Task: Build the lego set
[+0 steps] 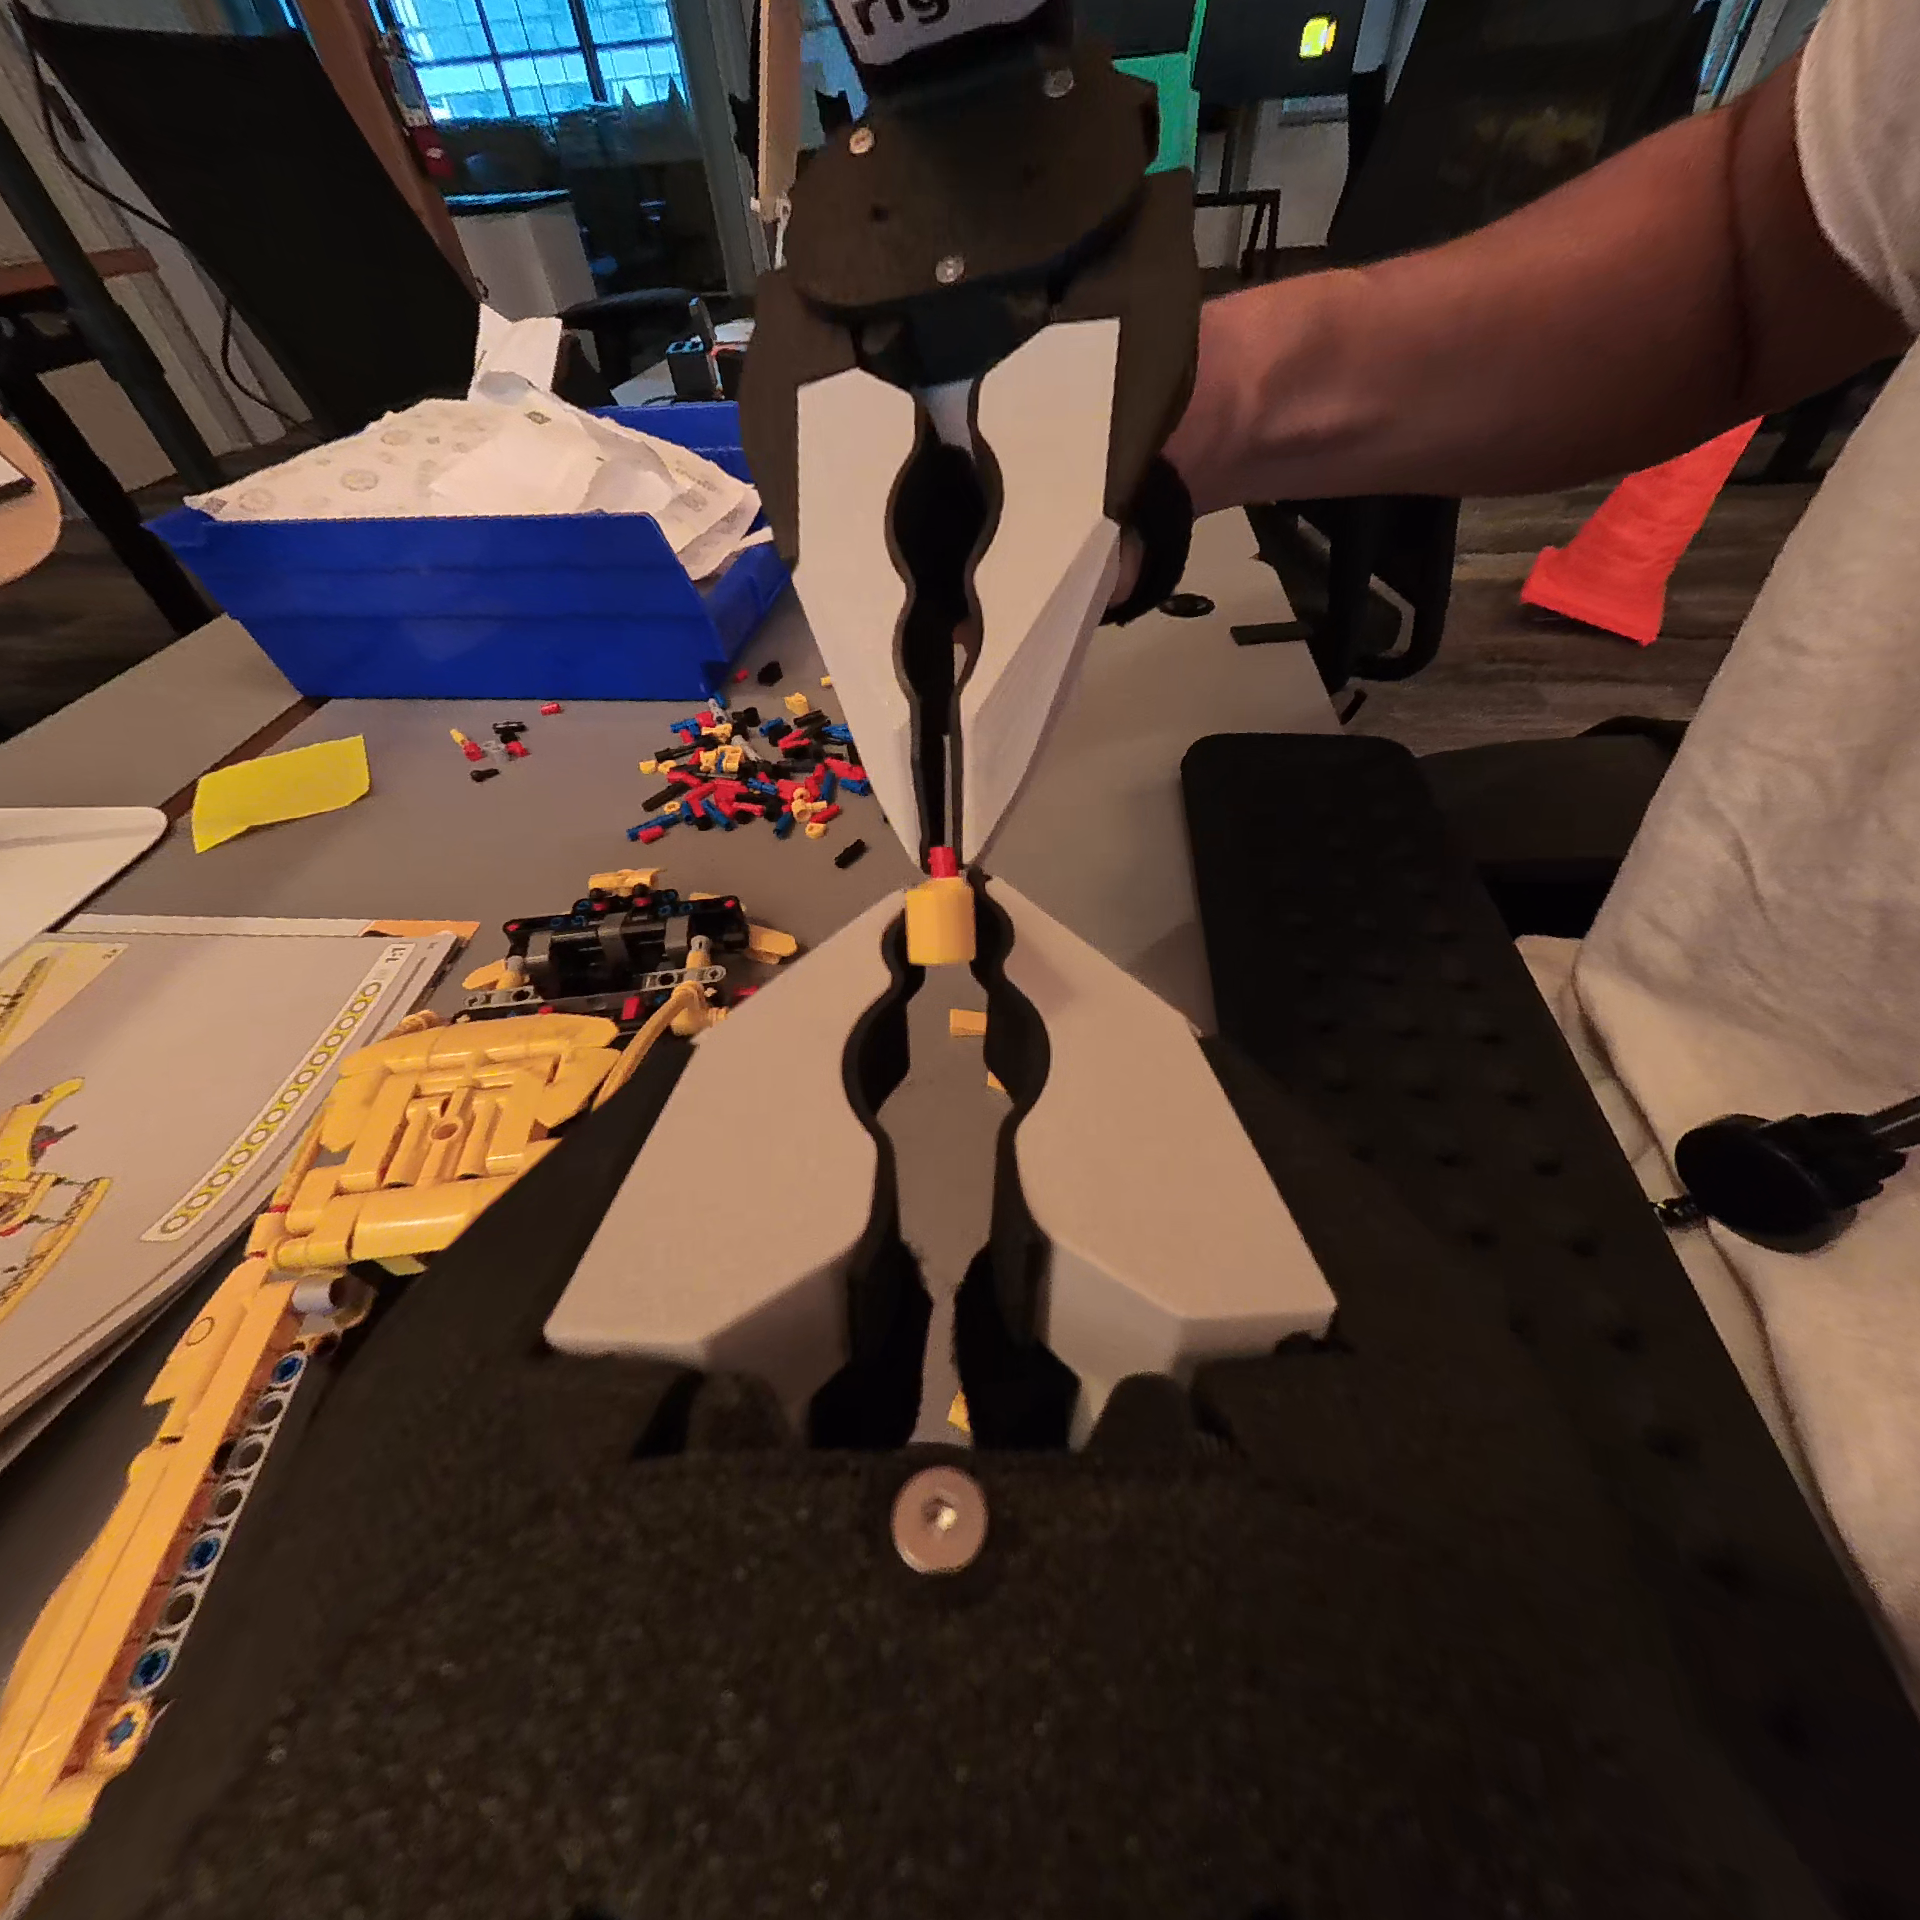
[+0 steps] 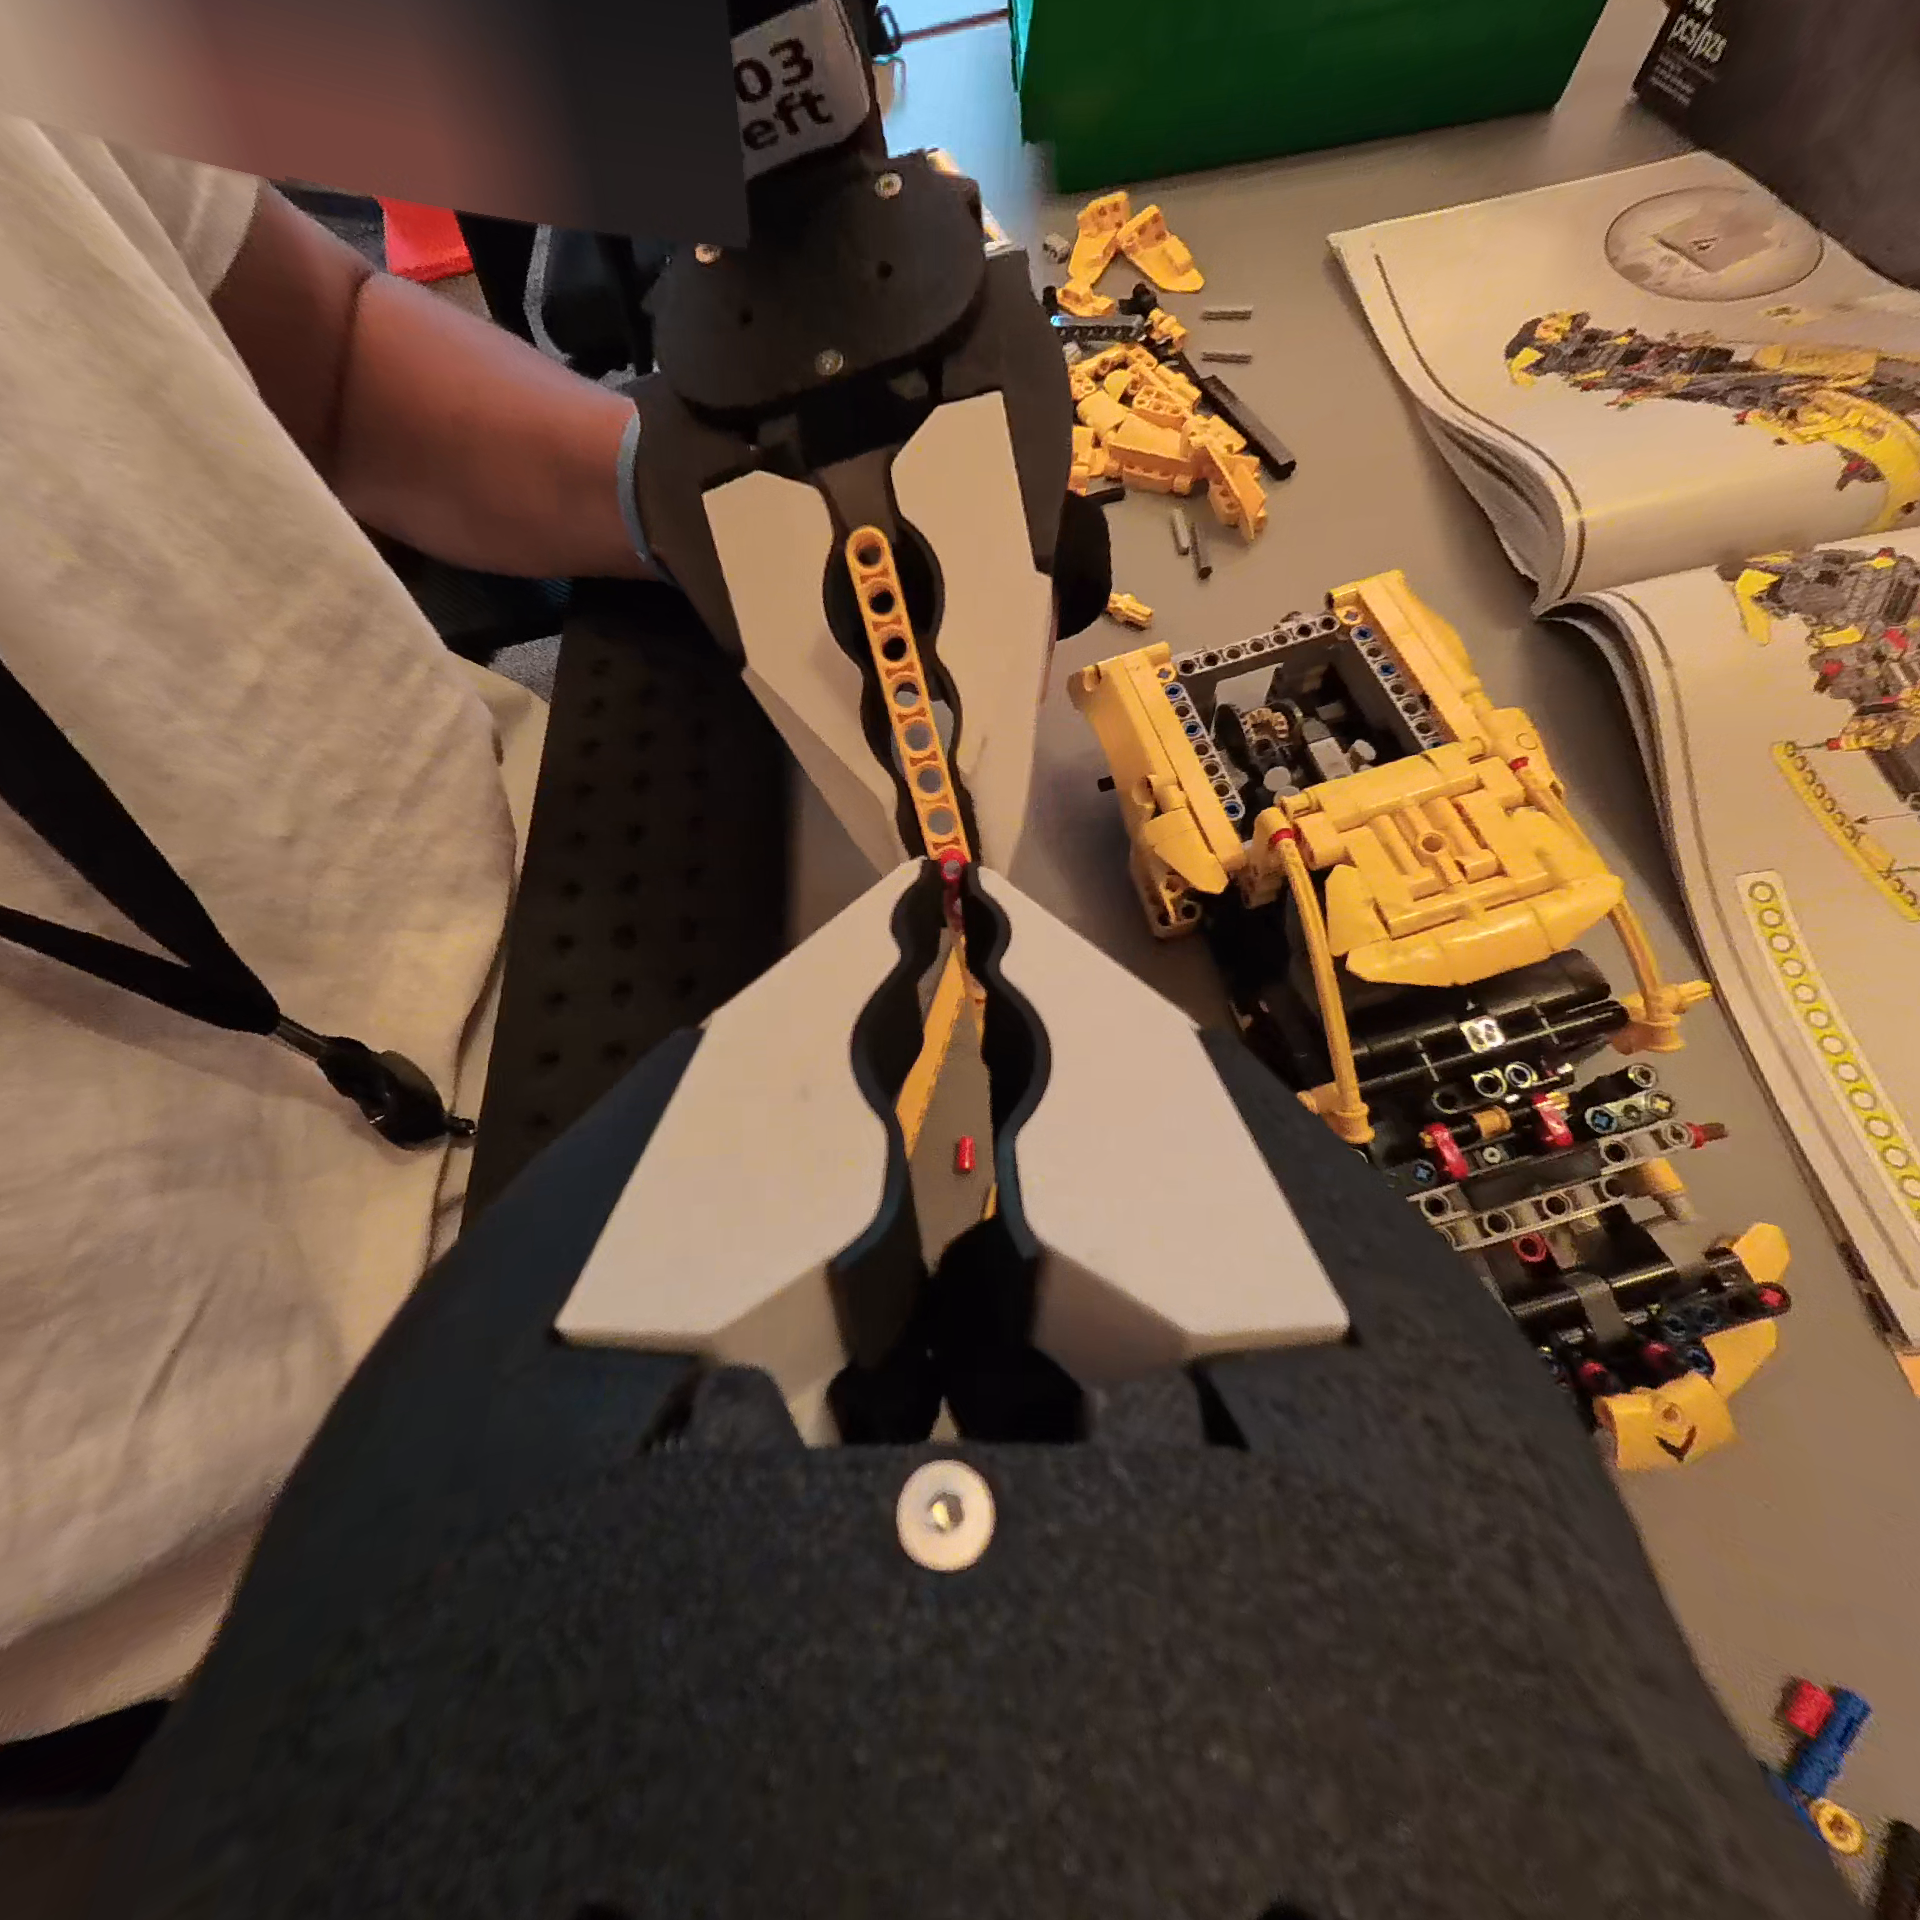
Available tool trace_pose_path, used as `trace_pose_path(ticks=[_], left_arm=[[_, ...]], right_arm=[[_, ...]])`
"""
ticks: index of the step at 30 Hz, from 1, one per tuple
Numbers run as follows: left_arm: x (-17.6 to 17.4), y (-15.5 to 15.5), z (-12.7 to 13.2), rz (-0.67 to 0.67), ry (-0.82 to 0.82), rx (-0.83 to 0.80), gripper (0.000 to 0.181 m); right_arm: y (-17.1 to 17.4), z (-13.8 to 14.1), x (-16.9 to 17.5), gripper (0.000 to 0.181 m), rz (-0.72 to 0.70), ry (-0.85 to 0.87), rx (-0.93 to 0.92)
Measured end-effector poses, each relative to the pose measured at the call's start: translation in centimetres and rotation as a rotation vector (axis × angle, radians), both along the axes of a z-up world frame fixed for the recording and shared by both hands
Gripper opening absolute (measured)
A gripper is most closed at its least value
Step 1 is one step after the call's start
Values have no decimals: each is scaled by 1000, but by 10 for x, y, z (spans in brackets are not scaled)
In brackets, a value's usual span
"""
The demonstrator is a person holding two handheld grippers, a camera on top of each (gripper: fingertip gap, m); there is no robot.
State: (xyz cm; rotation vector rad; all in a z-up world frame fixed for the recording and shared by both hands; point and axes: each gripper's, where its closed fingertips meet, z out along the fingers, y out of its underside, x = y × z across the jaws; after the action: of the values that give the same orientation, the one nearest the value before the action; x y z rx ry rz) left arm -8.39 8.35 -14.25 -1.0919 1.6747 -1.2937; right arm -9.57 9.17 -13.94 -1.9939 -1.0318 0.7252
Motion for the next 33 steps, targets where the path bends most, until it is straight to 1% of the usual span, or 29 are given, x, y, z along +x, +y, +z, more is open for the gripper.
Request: trace_pose_path(ticks=[5, 7, 9, 11, 13, 15, 16, 19, 24, 26, 28, 29, 31, 33], left_arm=[[3, 1, 2, 6, -9, -36, 7], [4, 5, 2, 15, 1, -82, 7], [5, 12, 0, 40, 17, -134, 7], [6, 18, 0, 55, 34, -215, 7], [8, 23, -1, 66, 49, -305, 7], [8, 27, -1, 72, 58, -397, 7], [8, 28, 0, 69, 57, -441, 7], [7, 29, 8, 43, 33, -528, 7], [5, 32, 9, 72, 26, -483, 6], [4, 32, 9, 77, 27, -476, 6], [4, 33, 11, 79, 15, -487, 6], [5, 33, 12, 80, 10, -488, 7], [5, 35, 17, 86, -23, -477, 7], [2, 43, 21, 122, -51, -432, 7]], right_arm=[[3, 4, 3, 4, -44, -2, -16], [6, 8, 7, 19, -70, -43, 57], [8, 6, 10, 31, -91, -150, 154], [10, 3, 7, 42, -114, -242, 247], [18, 3, 6, 45, -168, -341, 374], [24, 7, 4, 43, -198, -418, 503], [26, 5, 1, 44, -196, -449, 527], [30, -8, -2, 46, -198, -484, 508], [32, -9, -10, 45, -227, -428, 491], [34, -11, -9, 44, -247, -489, 541], [40, -6, -4, 32, -309, -520, 597], [41, -5, -3, 31, -305, -529, 611], [42, 2, -3, 33, -295, -492, 610], [43, 12, -2, 45, -314, -376, 559]])
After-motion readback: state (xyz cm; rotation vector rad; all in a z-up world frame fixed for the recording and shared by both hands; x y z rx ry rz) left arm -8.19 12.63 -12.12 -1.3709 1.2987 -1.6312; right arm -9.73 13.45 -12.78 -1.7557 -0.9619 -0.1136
